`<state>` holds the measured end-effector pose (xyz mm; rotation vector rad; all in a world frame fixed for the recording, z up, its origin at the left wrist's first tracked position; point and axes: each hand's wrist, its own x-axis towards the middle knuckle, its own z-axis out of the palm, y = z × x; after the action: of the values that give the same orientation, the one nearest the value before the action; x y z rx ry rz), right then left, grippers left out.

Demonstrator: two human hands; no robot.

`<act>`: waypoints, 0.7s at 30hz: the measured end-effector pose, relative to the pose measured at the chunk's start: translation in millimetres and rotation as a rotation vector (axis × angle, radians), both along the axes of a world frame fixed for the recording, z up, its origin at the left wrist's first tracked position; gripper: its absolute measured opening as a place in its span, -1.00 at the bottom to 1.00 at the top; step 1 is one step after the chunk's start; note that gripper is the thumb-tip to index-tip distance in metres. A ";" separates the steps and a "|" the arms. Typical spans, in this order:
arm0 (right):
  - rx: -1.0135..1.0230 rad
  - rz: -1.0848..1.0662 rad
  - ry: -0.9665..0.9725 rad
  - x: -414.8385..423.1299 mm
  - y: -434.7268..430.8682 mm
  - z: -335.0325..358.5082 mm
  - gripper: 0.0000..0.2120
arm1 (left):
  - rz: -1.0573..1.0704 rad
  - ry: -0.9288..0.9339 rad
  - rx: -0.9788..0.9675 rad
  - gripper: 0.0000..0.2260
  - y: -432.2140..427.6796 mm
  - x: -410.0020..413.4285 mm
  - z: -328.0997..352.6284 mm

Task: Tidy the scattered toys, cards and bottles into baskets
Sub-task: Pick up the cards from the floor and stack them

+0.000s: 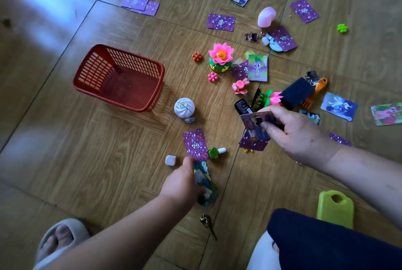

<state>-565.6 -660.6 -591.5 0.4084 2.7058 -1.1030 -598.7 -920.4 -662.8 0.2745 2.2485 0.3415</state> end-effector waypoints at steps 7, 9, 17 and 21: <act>0.006 -0.004 0.002 1.8 0.8 2.9 -0.80 | -0.278 0.226 -0.142 -0.36 4.8 5.2 -9.4; 0.002 -0.002 -0.017 3.5 0.5 3.6 -0.81 | -0.304 0.247 -0.158 -0.37 4.7 1.4 -9.3; -0.001 -0.026 -0.029 7.6 2.9 1.4 -0.80 | -0.096 0.149 0.009 -0.50 12.7 -34.4 6.4; -0.009 -0.026 -0.054 7.0 4.0 1.2 -0.81 | -0.190 0.189 -0.136 -0.48 30.9 -74.5 -0.5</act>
<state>-558.6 -656.6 -590.3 0.4669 2.6555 -1.0942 -673.1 -889.5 -663.4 0.4608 2.3942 0.0637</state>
